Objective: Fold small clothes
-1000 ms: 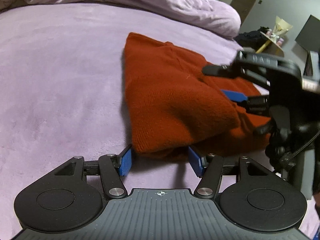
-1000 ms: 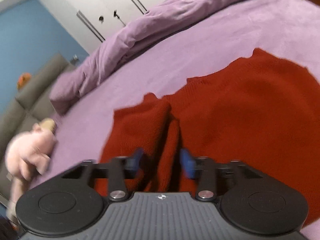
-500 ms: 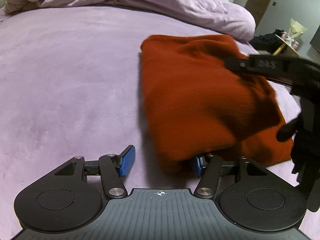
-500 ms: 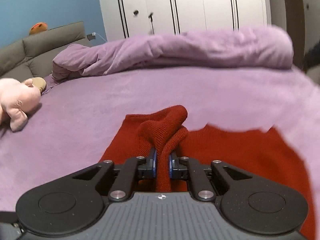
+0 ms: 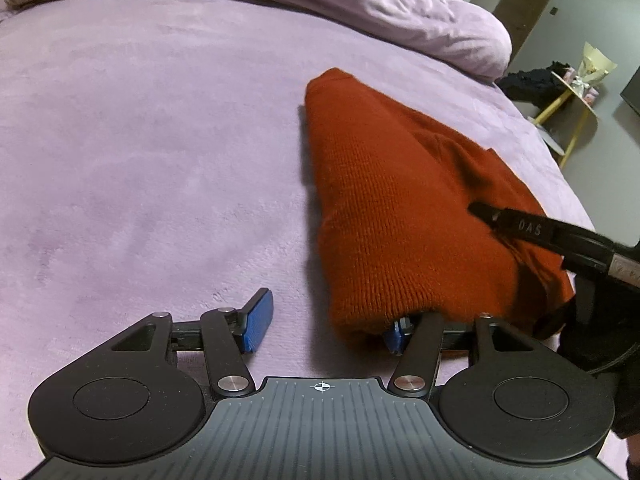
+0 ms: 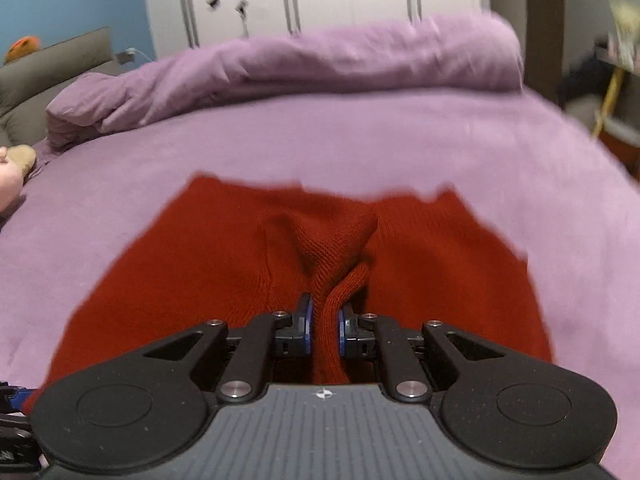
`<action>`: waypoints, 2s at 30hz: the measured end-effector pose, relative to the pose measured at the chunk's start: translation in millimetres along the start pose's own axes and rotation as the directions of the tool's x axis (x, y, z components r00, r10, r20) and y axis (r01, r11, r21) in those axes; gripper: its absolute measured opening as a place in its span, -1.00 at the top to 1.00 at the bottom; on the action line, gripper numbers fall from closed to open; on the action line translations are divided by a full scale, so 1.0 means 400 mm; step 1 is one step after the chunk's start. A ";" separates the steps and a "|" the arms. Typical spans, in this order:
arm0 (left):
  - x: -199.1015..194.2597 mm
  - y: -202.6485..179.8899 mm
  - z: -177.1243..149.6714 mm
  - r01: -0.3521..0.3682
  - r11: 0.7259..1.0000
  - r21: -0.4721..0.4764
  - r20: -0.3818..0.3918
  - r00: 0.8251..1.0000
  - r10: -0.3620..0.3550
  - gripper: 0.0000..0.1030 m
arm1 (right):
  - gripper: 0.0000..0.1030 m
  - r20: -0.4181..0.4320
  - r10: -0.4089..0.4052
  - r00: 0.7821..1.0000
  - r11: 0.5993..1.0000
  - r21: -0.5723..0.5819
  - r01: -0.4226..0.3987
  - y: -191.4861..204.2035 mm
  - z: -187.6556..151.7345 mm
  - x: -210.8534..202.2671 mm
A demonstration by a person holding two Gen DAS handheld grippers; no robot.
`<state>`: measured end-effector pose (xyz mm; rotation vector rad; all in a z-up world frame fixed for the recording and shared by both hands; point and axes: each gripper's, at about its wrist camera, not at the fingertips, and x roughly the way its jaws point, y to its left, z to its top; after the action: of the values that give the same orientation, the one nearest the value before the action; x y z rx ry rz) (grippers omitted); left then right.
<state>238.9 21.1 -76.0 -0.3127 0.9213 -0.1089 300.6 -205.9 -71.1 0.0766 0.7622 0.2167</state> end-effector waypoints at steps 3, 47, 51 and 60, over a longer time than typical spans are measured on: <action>-0.007 -0.004 0.001 -0.004 1.000 0.009 -0.001 1.000 0.004 -0.15 | 0.61 -0.007 0.037 0.999 0.995 0.089 -0.037 -0.026 -0.007 -0.008; -0.002 -0.056 0.004 -0.088 0.991 0.105 0.019 0.996 0.086 -0.24 | 0.77 -0.064 0.225 0.972 0.932 0.304 -0.195 -0.083 0.039 0.044; -0.025 -0.095 0.007 -0.132 0.981 0.146 0.046 0.991 0.126 -0.24 | 0.80 0.040 0.106 0.994 0.990 0.089 -0.109 -0.036 0.063 -0.045; -0.025 -0.163 -0.001 -0.054 0.983 0.174 0.039 0.998 0.048 -0.29 | 0.80 0.110 -0.065 0.992 0.996 -0.055 0.072 -0.086 0.088 -0.128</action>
<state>235.1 -38.4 -48.3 -0.1270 0.8779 -0.1360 294.8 -250.6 -16.4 0.0062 0.6491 0.1680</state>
